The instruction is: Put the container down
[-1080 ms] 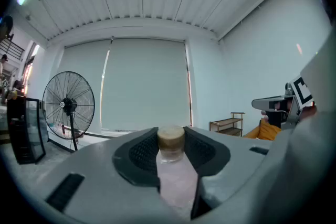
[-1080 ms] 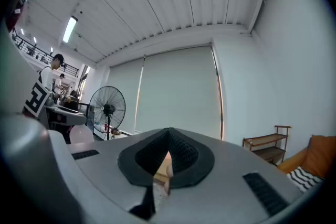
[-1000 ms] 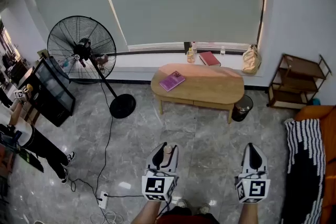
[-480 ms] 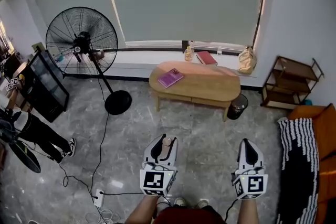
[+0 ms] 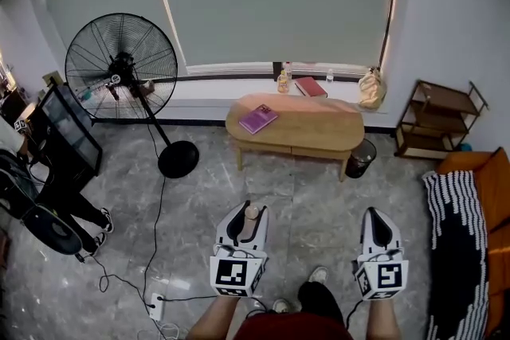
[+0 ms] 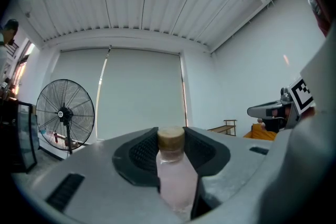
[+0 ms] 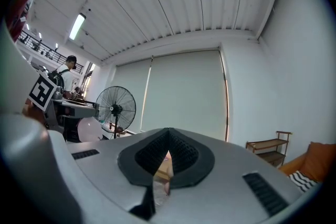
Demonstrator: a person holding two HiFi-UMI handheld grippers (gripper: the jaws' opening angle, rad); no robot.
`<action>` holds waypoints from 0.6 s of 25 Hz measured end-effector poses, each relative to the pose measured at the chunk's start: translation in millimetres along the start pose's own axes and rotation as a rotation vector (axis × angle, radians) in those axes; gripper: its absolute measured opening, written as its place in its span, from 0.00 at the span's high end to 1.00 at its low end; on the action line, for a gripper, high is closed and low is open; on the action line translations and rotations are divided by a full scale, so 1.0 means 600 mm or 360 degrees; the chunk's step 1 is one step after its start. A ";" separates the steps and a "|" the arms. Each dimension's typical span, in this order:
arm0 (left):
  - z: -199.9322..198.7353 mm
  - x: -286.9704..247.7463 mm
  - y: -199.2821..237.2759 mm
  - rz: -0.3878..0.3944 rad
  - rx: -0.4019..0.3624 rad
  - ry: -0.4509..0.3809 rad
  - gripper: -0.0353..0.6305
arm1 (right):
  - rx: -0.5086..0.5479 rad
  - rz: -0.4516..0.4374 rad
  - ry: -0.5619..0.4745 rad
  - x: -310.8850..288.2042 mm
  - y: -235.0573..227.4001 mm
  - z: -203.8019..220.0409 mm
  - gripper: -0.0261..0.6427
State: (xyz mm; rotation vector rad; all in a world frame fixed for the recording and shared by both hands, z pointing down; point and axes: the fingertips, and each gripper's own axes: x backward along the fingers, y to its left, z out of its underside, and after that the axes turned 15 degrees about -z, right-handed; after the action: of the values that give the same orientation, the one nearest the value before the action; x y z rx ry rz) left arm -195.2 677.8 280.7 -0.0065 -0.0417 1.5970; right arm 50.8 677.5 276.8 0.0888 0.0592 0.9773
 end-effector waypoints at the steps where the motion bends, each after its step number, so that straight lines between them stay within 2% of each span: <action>1: -0.002 -0.004 0.001 0.0003 0.0004 -0.0001 0.73 | 0.0000 0.0001 0.0000 -0.005 -0.002 -0.003 0.97; 9: 0.022 -0.054 -0.013 0.0019 -0.0022 0.0048 0.73 | -0.0032 -0.0006 0.0036 -0.047 -0.045 0.021 0.97; 15: 0.044 -0.141 -0.024 0.0001 -0.0044 0.0089 0.73 | -0.0072 0.0003 0.0030 -0.110 -0.107 0.045 0.97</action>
State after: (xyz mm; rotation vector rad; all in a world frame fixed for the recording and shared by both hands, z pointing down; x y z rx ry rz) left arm -179.5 593.3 305.8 -0.0729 -0.0204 1.5963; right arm 69.5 585.9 297.7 0.0383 0.0542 0.9810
